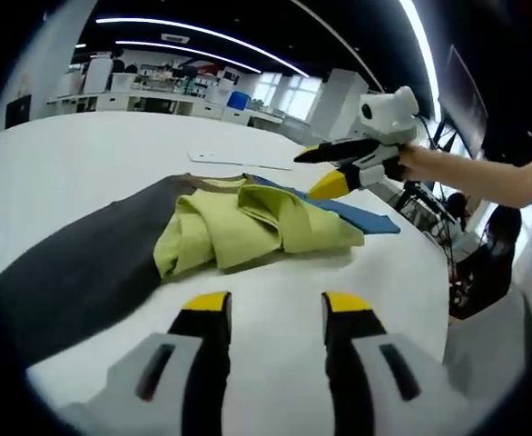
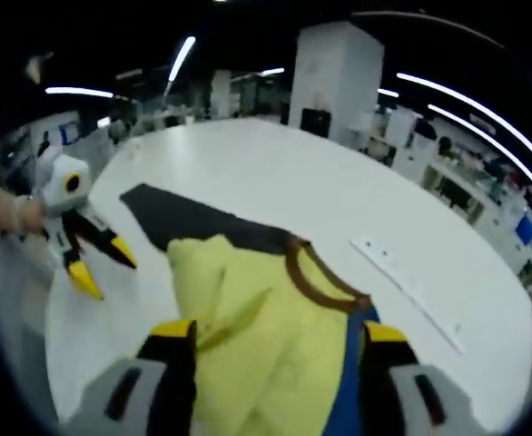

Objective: Fold the garment on the visible template until the final outline fits inside the template.

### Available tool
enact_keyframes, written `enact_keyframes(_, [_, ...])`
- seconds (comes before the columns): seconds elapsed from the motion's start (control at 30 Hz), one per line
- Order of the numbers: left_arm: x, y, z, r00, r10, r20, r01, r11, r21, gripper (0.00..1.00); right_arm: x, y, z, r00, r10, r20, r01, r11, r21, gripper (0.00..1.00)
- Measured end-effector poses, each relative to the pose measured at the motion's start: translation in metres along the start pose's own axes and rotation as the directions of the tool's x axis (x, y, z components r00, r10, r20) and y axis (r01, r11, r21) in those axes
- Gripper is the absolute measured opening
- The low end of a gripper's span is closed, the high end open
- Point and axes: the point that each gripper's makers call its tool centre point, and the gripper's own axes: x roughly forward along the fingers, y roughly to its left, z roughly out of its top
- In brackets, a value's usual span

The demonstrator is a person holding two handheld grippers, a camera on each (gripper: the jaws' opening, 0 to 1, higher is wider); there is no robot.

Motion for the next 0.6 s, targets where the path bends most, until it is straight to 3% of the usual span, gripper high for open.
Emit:
enact_keyframes(0.27, [0.013,0.012,0.004,1.0,0.031,-0.001,-0.031,0.999,-0.021,0.37,-0.022,0.014,-0.019,1.0,0.012,0.017,-0.013,0.998,0.055,0.99])
enact_keyframes(0.6, [0.032,0.028,0.003,0.997,0.082,-0.015,-0.082,0.996,-0.03,0.35,-0.05,0.028,-0.048,1.0,0.003,-0.013,-0.002,0.998,0.069,0.99])
